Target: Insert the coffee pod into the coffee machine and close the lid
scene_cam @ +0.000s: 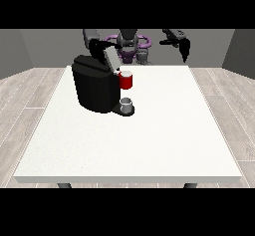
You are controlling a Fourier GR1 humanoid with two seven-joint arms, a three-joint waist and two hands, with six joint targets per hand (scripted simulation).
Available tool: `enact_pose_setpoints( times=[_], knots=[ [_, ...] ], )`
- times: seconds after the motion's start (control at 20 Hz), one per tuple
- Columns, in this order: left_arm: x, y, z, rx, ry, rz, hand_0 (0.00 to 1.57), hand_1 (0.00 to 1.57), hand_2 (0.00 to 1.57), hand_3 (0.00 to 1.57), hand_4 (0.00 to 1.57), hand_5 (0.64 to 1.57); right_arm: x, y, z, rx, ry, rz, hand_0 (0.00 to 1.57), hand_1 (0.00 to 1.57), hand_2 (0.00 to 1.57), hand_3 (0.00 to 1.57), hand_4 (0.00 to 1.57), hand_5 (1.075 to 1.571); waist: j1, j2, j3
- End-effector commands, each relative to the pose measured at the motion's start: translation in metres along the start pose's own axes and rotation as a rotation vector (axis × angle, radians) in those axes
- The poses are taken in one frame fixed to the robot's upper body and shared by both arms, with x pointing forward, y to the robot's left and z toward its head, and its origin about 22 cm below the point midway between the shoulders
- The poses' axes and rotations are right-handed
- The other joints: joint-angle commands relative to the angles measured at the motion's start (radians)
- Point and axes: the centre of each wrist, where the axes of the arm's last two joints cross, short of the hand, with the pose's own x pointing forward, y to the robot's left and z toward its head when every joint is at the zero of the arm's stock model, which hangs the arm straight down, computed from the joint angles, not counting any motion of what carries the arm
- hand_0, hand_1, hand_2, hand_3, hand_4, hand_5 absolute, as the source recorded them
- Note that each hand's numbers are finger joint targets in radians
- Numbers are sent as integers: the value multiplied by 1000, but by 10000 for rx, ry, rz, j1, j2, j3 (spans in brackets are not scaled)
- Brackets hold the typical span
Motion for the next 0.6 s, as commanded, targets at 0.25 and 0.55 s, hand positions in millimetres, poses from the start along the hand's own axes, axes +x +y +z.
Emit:
enact_pose_setpoints(
  times=[0.25, 0.55],
  knots=[
    [-13, 5, 13, 258, 317, 161, 0, 0, 0, 0, 24, 1571, -4, 20, -7, 554, 798, 306, 0, 0, 0, 0, 77, 1571, 45, -228, 34],
    [-10, -2, 3, 282, -104, 9, 0, 0, 0, 0, 148, 1571, 10, 49, -21, 770, -26, 1066, 0, 0, 0, 0, 0, 1571, 244, 231, 33]
  ],
)
